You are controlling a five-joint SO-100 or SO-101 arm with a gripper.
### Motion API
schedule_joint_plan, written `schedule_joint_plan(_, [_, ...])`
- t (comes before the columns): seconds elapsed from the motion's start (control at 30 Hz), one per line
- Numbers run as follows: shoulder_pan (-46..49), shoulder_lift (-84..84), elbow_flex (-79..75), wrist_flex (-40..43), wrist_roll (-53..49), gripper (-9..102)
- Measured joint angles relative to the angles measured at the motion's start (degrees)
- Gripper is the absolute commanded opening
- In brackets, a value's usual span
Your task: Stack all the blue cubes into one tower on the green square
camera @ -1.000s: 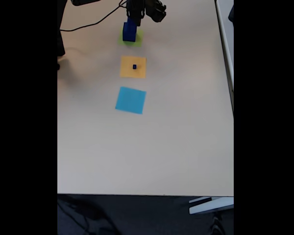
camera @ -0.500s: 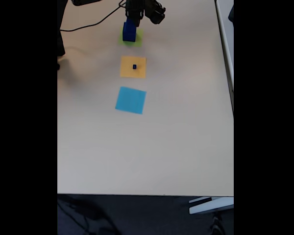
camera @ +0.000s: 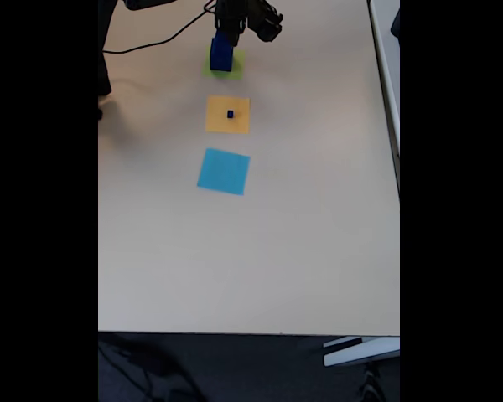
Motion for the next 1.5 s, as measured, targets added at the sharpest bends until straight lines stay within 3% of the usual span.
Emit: schedule_joint_plan(1.5, [-2.1, -2.5, -4.0, 2.4, 2.1, 0])
